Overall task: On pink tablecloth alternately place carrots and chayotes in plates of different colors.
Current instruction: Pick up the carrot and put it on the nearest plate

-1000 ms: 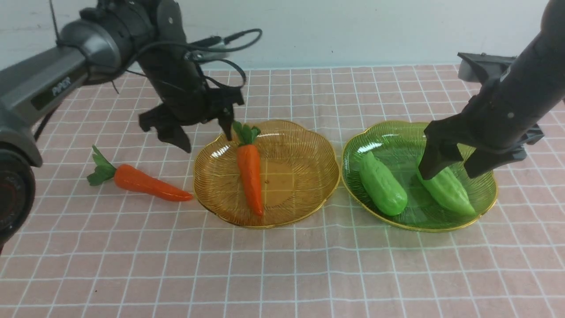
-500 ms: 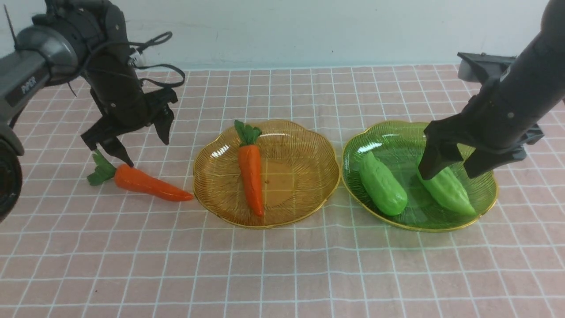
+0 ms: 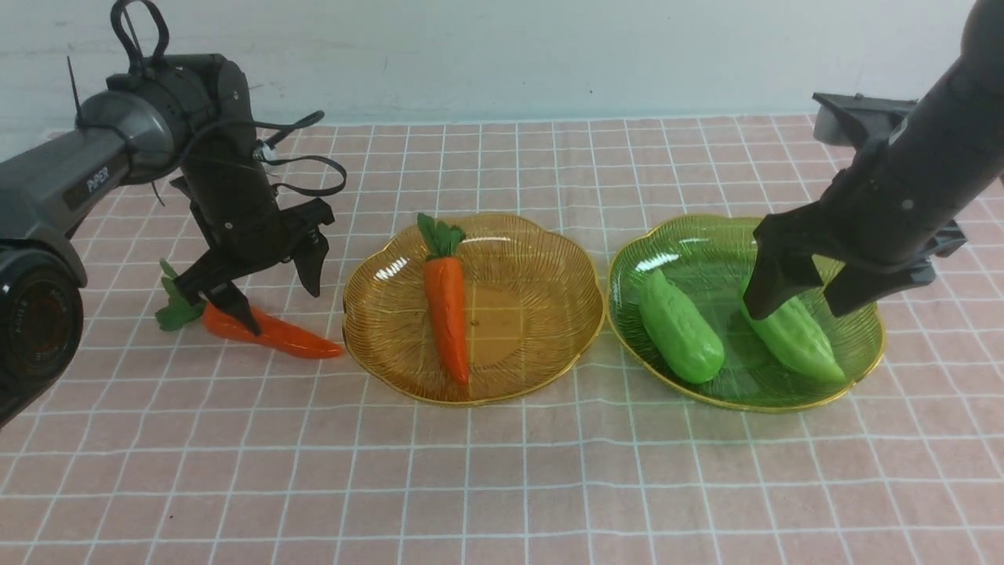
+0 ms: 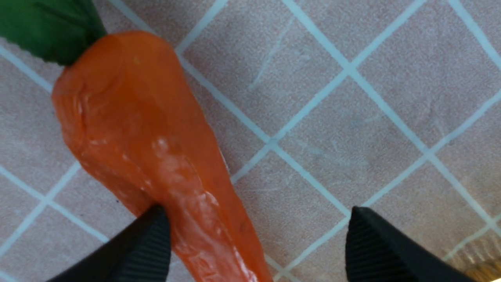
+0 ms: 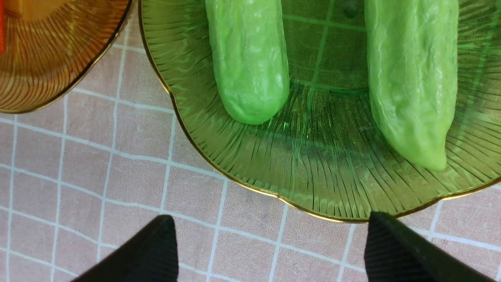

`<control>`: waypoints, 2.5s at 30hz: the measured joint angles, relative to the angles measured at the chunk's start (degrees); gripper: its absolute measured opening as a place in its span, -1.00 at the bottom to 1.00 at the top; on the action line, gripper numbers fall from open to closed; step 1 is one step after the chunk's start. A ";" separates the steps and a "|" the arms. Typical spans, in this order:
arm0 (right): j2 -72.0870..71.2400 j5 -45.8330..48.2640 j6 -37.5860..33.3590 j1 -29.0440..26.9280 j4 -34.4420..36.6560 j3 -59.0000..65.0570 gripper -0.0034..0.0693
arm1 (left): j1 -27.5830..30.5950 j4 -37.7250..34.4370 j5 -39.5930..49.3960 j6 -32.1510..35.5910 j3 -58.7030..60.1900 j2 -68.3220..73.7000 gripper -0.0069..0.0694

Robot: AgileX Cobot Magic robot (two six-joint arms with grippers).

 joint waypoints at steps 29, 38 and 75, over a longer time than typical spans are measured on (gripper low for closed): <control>0.00 0.00 0.00 0.02 0.01 0.00 0.70 | 1.04 0.60 -0.86 4.10 11.31 -7.89 0.37; 0.00 0.00 0.00 0.02 0.13 0.00 0.70 | 1.04 3.59 -1.04 -4.00 11.37 -7.04 0.72; 0.00 0.00 -1.07 0.02 0.93 0.00 0.70 | 1.04 11.30 -1.11 17.58 1.02 -5.33 -0.33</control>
